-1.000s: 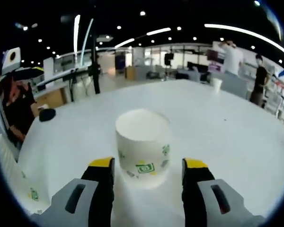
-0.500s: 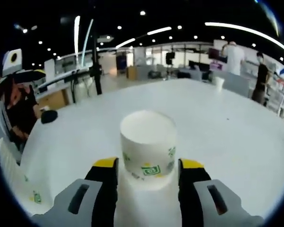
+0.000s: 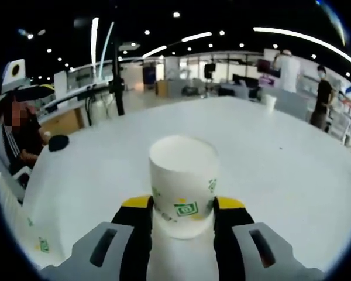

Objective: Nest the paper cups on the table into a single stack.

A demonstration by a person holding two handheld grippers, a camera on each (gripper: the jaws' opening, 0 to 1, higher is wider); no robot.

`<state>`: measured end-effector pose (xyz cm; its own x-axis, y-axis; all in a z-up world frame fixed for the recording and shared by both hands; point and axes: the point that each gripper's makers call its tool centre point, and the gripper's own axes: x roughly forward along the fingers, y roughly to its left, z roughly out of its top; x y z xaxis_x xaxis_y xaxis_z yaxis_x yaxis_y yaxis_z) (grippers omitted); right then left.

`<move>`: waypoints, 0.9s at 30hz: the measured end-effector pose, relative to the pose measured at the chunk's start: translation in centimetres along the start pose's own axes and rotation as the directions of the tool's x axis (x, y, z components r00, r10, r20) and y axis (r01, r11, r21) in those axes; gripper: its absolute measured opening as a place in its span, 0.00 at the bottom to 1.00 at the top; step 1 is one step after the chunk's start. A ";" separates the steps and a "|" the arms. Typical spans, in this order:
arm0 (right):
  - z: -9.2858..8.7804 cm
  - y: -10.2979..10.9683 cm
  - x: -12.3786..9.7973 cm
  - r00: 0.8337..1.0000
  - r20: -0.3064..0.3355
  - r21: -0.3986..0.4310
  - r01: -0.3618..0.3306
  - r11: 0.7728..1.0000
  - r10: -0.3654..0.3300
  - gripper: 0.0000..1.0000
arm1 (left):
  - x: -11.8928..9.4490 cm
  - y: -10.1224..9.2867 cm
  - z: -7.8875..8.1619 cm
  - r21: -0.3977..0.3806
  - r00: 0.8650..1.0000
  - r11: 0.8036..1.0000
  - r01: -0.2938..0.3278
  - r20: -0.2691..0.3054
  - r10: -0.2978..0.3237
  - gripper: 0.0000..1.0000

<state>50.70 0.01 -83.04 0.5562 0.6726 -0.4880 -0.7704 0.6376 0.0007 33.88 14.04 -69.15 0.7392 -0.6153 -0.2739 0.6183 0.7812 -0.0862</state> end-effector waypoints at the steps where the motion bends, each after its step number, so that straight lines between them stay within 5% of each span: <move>1: 0.0 0.0 0.0 1.000 0.000 0.002 -0.001 1.000 0.001 0.37 | 0.0 0.0 0.0 -0.002 1.000 1.000 0.001 0.001 -0.001 0.98; 27: 5.9 -2.4 -2.3 0.999 0.034 -0.017 0.015 1.000 -0.014 0.35 | 0.8 0.2 -0.3 -0.027 0.999 0.999 -0.020 -0.042 0.019 0.99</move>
<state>53.07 -0.83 -76.72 0.5774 0.6761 -0.4577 -0.7674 0.6408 -0.0215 34.50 13.79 -69.66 0.7390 -0.5953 -0.3154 0.5957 0.7961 -0.1068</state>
